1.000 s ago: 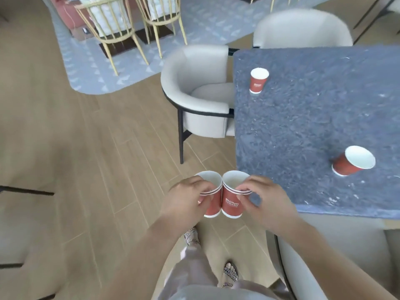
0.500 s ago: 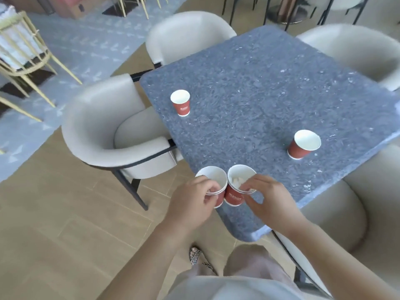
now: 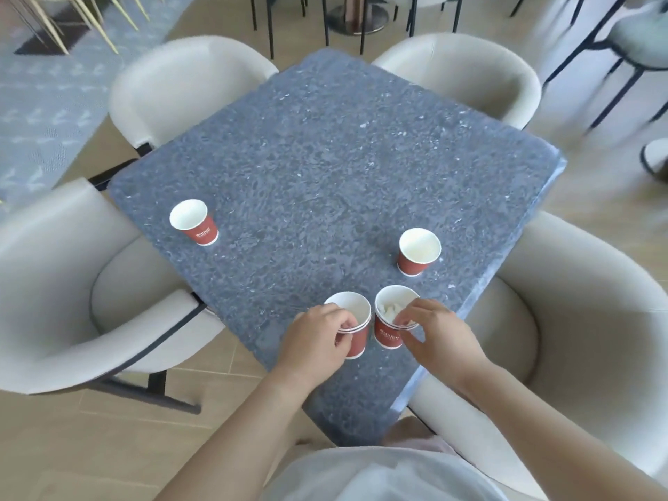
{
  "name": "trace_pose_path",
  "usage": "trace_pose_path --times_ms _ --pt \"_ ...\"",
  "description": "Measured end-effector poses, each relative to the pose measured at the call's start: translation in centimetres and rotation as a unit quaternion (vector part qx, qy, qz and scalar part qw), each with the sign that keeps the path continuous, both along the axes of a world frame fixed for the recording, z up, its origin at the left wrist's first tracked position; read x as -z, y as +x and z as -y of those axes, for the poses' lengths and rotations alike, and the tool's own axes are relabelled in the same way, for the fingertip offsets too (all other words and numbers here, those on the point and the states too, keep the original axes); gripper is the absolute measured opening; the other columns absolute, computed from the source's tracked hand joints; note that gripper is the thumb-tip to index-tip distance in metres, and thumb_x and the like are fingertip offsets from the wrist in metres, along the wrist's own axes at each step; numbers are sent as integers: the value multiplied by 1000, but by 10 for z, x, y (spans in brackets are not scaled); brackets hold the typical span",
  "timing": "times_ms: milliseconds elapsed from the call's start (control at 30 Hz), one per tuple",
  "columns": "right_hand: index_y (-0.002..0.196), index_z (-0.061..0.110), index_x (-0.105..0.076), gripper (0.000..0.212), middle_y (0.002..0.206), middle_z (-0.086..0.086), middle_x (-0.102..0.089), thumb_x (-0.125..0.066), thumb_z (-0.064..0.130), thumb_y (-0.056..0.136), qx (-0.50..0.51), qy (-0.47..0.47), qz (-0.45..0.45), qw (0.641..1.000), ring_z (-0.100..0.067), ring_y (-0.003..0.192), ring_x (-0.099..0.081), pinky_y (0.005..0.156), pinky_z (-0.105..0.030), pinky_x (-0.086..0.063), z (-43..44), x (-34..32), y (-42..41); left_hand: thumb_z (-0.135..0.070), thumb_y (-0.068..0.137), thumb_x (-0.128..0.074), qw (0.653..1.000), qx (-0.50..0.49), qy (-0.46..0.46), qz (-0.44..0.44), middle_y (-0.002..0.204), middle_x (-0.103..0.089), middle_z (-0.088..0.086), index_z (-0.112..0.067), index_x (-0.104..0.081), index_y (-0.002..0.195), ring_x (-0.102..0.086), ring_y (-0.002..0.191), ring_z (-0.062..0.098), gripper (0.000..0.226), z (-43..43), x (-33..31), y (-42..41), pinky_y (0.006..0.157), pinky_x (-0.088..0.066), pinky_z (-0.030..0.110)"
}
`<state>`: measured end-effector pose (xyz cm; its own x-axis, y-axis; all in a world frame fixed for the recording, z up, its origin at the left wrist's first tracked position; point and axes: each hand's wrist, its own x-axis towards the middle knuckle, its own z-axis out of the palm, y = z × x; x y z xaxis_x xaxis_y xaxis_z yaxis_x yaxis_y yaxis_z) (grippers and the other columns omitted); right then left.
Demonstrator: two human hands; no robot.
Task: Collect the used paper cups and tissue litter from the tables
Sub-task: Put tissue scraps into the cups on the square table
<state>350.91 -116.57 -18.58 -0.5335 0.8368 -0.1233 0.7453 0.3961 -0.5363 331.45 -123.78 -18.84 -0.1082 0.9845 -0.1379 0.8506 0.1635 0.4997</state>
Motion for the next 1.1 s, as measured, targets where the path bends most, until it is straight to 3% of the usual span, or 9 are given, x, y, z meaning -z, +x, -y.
trace_pose_path --times_ms 300,500,733,1100 --pt "96 21 -66 15 106 7 -61 -60 18 83 -41 13 53 998 -20 102 -51 71 -27 -41 -38 25 4 -22 83 -57 998 44 -28 -42 102 -62 -10 -26 -61 90 -53 101 15 9 -45 27 10 71 -38 25" --pt "97 24 -66 15 106 9 -60 -62 24 83 -40 -3 56 998 -17 104 -50 74 -29 -46 -44 26 9 -27 82 -61 998 45 -32 -31 102 -60 -12 -30 -63 95 -53 100 14 13 -53 28 9 77 -46 30" --pt "100 25 -65 16 110 10 -58 -57 26 86 -37 -17 66 997 -15 106 -48 75 -28 -46 -44 25 6 -24 85 -58 998 53 -28 -32 102 -63 -10 -29 -64 95 -55 100 14 13 -61 24 7 74 -41 26" --pt "88 15 -67 9 93 1 -66 -64 13 80 16 59 -65 996 -24 90 -59 68 -42 -52 -53 -14 10 -22 85 -58 999 34 0 -38 104 -63 -13 -29 -64 99 -57 98 12 17 -71 14 -1 72 -47 28"
